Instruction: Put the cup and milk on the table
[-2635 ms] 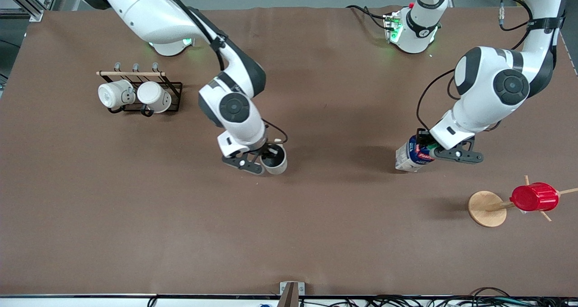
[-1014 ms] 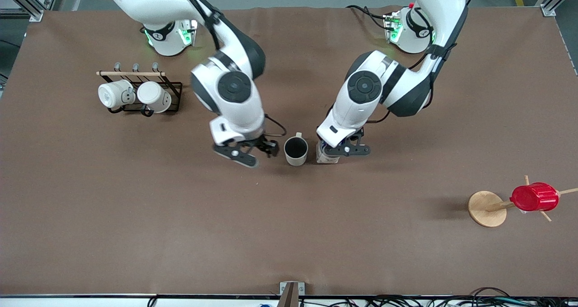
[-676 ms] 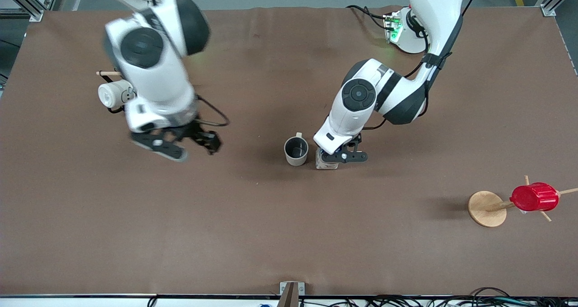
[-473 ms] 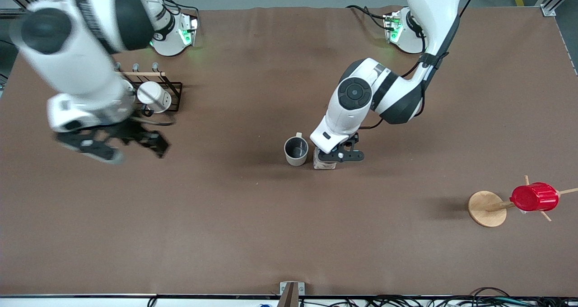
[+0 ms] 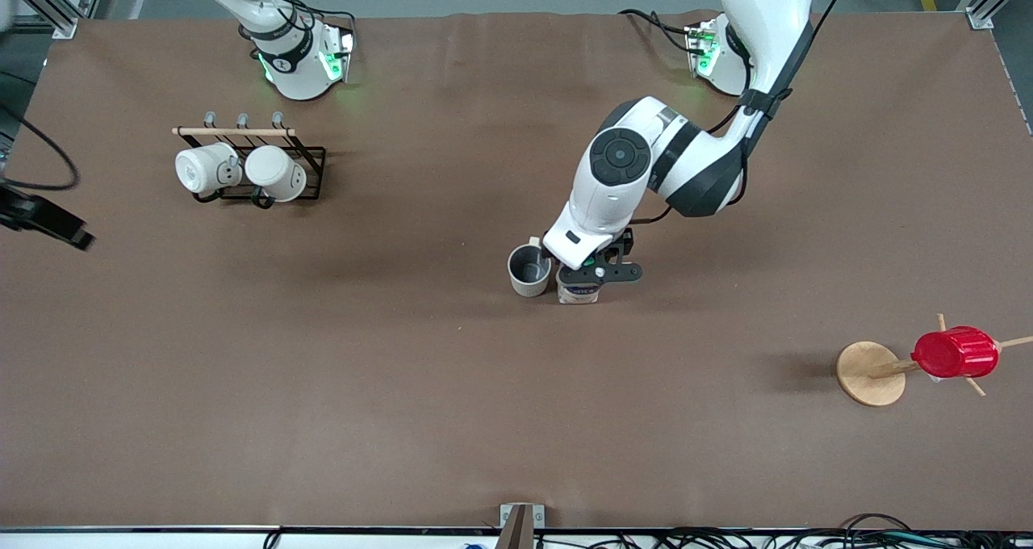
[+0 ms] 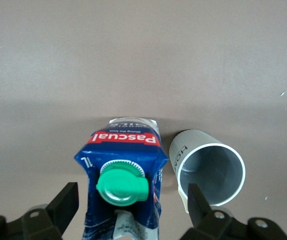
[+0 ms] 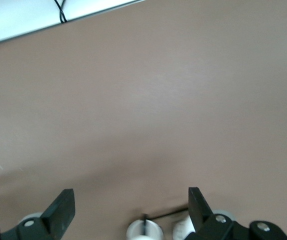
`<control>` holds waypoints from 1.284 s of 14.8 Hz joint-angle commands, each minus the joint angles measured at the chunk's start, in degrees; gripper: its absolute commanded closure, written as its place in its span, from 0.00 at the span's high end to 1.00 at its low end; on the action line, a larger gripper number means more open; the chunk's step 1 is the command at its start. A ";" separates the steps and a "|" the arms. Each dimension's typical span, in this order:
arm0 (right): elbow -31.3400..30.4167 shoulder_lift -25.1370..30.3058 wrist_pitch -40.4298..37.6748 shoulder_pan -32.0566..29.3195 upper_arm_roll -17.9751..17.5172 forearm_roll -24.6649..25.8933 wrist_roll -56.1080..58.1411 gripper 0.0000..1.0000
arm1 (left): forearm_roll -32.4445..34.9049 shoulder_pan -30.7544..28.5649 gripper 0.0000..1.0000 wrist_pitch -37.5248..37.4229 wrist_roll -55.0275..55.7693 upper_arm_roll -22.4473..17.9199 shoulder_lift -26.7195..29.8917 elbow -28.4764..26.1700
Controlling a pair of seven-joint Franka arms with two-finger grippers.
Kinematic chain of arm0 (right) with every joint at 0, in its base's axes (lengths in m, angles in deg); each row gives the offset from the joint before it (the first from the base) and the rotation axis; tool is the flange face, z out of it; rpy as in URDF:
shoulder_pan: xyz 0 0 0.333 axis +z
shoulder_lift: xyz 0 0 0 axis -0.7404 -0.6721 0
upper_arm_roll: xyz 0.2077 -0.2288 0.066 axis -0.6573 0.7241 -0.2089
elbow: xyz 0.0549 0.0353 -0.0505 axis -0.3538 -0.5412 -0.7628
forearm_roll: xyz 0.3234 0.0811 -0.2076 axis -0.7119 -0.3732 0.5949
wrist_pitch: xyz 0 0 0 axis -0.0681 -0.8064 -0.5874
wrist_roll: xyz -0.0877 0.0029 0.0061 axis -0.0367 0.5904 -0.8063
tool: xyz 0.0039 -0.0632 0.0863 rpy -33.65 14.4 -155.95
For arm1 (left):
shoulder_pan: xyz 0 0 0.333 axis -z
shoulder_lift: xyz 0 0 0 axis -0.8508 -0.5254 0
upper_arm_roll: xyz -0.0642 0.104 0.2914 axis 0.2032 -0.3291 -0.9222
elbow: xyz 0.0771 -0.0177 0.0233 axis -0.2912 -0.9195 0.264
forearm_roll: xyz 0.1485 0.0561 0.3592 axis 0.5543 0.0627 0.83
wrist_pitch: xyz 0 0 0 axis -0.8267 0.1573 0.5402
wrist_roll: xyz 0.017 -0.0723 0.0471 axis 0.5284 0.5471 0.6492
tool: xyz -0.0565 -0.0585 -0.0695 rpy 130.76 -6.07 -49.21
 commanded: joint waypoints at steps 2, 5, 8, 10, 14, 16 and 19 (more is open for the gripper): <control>-0.67 2.88 -5.08 -5.49 0.79 -4.40 10.05 1.00 | 1.53 -0.70 0.99 -2.05 -0.32 -0.12 2.18 0.11; -3.74 5.34 -4.92 -5.49 0.71 -3.88 10.33 1.00 | 1.52 -3.42 0.99 -2.49 -3.56 -0.03 5.60 -2.08; -4.36 5.69 -4.56 -5.23 0.71 -3.79 10.16 1.00 | 0.74 -6.93 0.99 -4.76 -8.39 0.14 9.91 -4.02; -4.36 5.87 -5.00 -4.88 0.45 -3.70 9.98 1.00 | -0.92 -10.00 0.99 -8.27 -13.22 0.49 12.28 -4.02; -4.28 5.70 -4.91 -4.09 0.45 -2.66 10.07 1.00 | -6.03 -15.19 0.99 -13.29 -21.84 0.41 17.20 -3.76; -4.19 5.69 -4.91 -3.56 0.01 -0.72 9.90 1.00 | -6.73 -17.21 0.99 -14.44 -23.69 0.49 19.05 -3.41; -4.10 5.69 -4.74 -3.56 -0.17 -0.63 9.63 1.00 | -9.02 -20.11 1.00 -16.45 -26.07 0.41 21.51 -1.40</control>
